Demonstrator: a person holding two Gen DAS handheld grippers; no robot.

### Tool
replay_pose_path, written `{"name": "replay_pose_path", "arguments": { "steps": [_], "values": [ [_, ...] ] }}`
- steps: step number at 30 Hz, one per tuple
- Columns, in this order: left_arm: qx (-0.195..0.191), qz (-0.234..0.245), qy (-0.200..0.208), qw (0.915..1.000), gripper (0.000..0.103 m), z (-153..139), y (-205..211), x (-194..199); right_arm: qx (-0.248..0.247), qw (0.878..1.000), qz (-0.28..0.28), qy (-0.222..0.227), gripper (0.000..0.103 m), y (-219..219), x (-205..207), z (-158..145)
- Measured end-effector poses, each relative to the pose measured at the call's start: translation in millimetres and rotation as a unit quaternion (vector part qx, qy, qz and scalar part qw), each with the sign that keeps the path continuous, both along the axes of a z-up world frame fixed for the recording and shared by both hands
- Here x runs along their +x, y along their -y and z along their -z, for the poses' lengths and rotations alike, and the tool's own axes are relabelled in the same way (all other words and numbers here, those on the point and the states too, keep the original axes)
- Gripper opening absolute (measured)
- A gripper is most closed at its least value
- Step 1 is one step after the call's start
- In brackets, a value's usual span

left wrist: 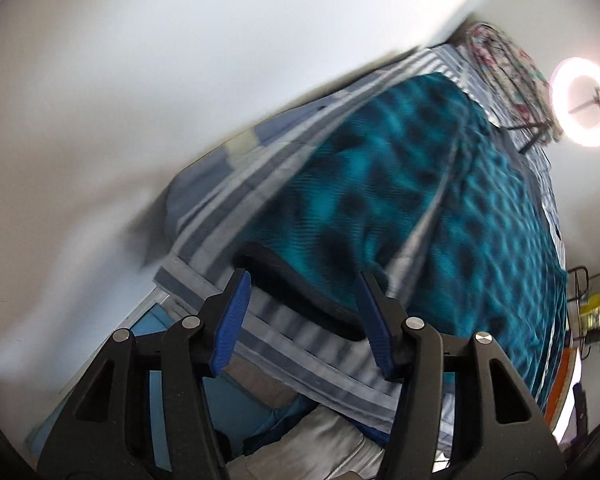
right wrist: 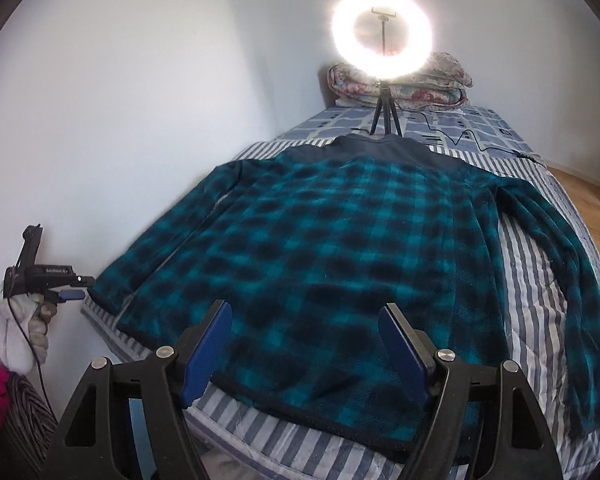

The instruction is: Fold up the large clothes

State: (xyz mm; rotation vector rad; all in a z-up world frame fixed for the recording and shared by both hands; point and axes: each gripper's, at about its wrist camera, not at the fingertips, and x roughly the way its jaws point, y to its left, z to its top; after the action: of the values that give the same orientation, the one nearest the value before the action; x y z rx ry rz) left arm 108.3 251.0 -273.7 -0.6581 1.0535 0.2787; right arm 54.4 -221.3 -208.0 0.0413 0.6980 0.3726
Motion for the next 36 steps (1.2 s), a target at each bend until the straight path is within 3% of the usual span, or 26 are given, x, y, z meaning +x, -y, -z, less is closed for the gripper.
{"name": "replay_pose_path", "arguments": {
  "steps": [7, 13, 14, 18, 20, 26, 30, 36],
  "values": [
    [-0.034, -0.037, -0.005, 0.9987, 0.056, 23.1, -22.1, -0.7, -0.016, 1.000, -0.024, 0.002, 0.079, -18.9, -1.7, 5.8],
    [-0.036, -0.037, -0.010, 0.9986, 0.056, 30.6, -21.6, 8.4, -0.028, 0.999, -0.044, 0.011, 0.079, -37.2, -3.8, 4.5],
    [-0.032, -0.038, -0.009, 0.9987, 0.052, 30.3, -20.9, 10.2, -0.031, 0.998, -0.047, 0.011, 0.079, -39.5, -4.2, 5.2],
    [-0.020, -0.035, -0.001, 0.9992, 0.014, 27.2, -17.5, 15.6, -0.037, 0.998, -0.057, 0.003, 0.079, -44.4, -4.8, 10.5],
    [-0.009, -0.028, 0.010, 0.9995, 0.007, 22.4, -13.6, 17.9, -0.042, 0.997, -0.057, -0.001, 0.079, -45.6, -4.8, 13.4],
    [0.046, 0.008, 0.078, 0.9958, 0.005, -20.4, 16.3, 17.9, -0.040, 0.998, -0.053, -0.010, 0.078, -44.9, -0.5, 16.6],
    [0.068, 0.068, 0.138, 0.9858, 0.004, -55.4, 53.0, 21.0, -0.029, 0.998, -0.051, -0.026, 0.072, -44.0, 11.6, 16.5],
    [0.085, 0.180, 0.205, 0.9582, 0.004, -85.5, 121.5, 24.4, 0.005, 0.996, -0.064, -0.067, 0.056, -51.0, 67.1, 1.4]
  ]
}}
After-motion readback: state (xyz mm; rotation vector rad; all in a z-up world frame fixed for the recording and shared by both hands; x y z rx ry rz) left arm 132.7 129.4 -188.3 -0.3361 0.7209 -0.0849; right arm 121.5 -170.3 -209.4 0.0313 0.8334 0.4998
